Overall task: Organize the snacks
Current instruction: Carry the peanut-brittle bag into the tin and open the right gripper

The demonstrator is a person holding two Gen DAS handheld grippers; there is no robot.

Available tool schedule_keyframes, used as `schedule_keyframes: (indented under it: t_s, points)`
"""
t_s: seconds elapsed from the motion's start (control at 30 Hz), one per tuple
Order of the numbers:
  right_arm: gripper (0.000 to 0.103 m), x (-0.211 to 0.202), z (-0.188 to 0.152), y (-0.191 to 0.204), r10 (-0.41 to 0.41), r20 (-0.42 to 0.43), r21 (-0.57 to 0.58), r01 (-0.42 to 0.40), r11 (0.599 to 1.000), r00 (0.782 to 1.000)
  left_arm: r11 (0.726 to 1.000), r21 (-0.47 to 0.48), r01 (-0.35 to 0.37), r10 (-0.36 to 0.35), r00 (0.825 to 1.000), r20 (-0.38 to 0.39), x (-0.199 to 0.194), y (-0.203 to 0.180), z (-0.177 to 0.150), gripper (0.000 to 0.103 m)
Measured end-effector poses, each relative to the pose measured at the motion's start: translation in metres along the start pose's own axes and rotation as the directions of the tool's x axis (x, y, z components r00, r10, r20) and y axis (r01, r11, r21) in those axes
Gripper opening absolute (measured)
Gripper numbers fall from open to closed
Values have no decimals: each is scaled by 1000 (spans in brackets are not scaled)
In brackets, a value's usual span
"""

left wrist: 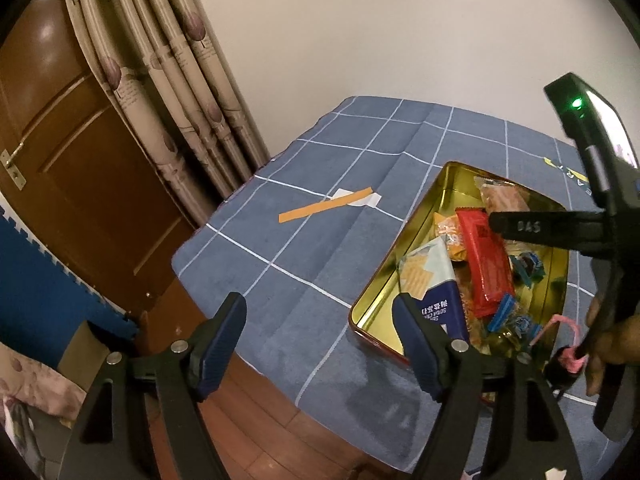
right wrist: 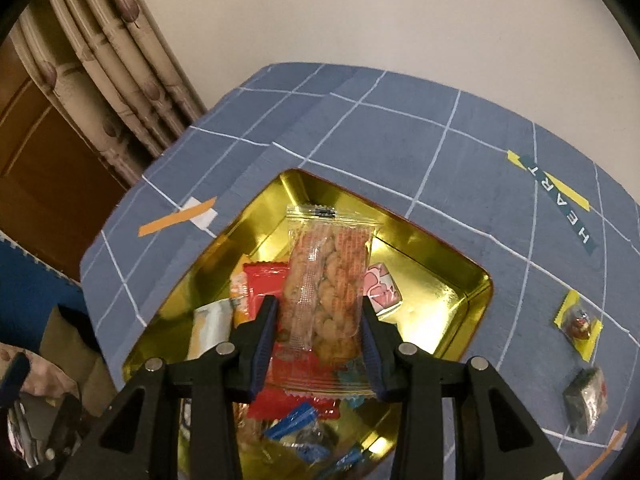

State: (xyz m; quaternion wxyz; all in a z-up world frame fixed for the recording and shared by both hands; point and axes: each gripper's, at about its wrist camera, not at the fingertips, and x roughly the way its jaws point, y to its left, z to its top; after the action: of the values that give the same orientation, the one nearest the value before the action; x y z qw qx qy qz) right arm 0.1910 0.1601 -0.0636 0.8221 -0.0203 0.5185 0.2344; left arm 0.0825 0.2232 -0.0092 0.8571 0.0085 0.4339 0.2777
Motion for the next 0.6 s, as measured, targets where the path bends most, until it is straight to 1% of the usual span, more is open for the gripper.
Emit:
schedule_keyframes:
  t_s: [0.03,0.1,0.13,0.27,0.4,0.47,0.5,0.53,0.6]
  points:
    - [40,3,1,0,-5,-1,-4,5,1000,1000,1000,4,0,0,1000,-2,1,0,0,73]
    - [40,6,0,0,-52,0,-19,52,998,999,1000,9,-1,1,1000,-7,2,-2,0,73]
    - [40,7,0,0,-58,2,-19,58,998,998,1000,10,1,0,1000,-9,3,-2,0,73]
    - [47,-8,-2,-11,-16,43,30,15,999,999,1000,17,-4,4,1000,-8,3,-4,-1,73]
    - [48,-32,-10,-23,49,129,68,-58,996,990,999,35,-10,10,1000,-8,3,-9,-5,73]
    - [48,-46,-20,-30,70,162,82,-84,993,984,999,43,-16,16,1000,2,1,-10,-7,73]
    - [48,-55,-31,-35,68,183,85,-85,993,981,999,46,-17,17,1000,6,0,-11,-7,73]
    - [48,-60,-37,-38,60,192,87,-78,993,980,999,48,-19,18,1000,11,-1,-11,-8,74]
    - [48,-74,-60,-53,23,212,90,-43,995,977,998,51,-23,22,1000,22,-5,-13,-9,75]
